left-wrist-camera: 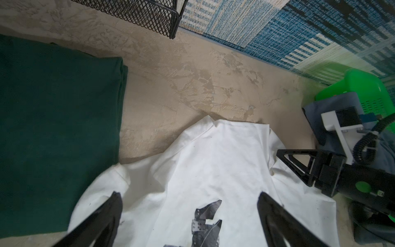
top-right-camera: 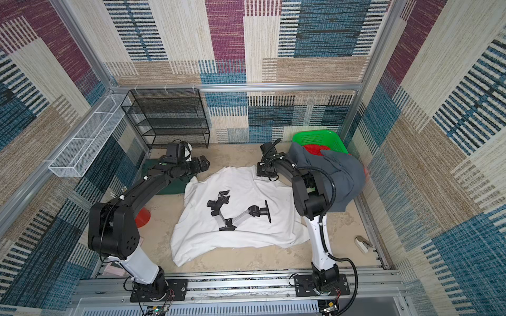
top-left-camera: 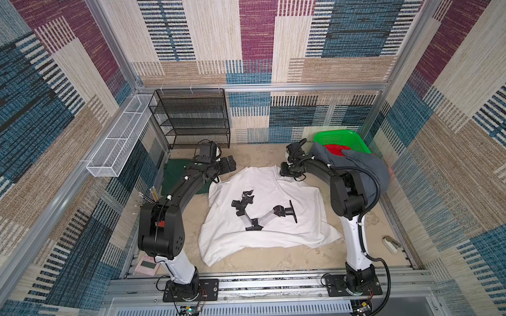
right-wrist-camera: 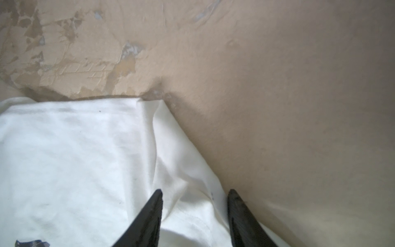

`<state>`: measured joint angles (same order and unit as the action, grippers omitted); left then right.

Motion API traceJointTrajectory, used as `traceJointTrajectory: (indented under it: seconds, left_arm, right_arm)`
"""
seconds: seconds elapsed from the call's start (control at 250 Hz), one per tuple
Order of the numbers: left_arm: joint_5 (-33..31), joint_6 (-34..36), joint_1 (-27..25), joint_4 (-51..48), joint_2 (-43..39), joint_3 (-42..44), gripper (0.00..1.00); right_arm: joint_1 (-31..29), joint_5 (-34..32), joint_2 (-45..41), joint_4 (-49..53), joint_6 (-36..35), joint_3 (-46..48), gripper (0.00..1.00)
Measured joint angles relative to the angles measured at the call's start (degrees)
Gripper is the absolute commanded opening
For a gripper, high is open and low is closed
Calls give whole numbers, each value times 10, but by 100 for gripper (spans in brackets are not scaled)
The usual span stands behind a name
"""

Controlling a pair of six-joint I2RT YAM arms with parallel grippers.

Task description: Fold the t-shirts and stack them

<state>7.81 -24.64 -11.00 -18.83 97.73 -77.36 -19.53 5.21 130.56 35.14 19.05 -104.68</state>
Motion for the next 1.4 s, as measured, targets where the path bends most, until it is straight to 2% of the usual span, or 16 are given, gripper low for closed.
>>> traceJointTrajectory:
  seconds: [0.152, 0.216, 0.252, 0.516, 0.94, 1.26, 1.4]
  left_arm:
    - [0, 0, 0, 0, -1, 0, 99]
    - [0, 0, 0, 0, -2, 0, 99]
    - [0, 0, 0, 0, -4, 0, 99]
    - [0, 0, 0, 0, -5, 0, 99]
    - [3, 0, 0, 0, -6, 0, 99]
    - [14, 0, 0, 0, -7, 0, 99]
    - [15, 0, 0, 0, -9, 0, 99]
  right_arm:
    - [-7, -39, 2, 15, 0, -5, 48]
    - [-13, -52, -4, 21, 0, 1, 40]
    - [-16, -58, -9, 24, 0, 3, 39]
    - [-40, -78, -22, 24, 4, 1, 40]
    - [-39, -131, 31, 47, 4, -52, 39]
    - [-38, -144, 30, 42, 4, -35, 5]
    - [-38, -149, 25, 43, 4, -33, 2]
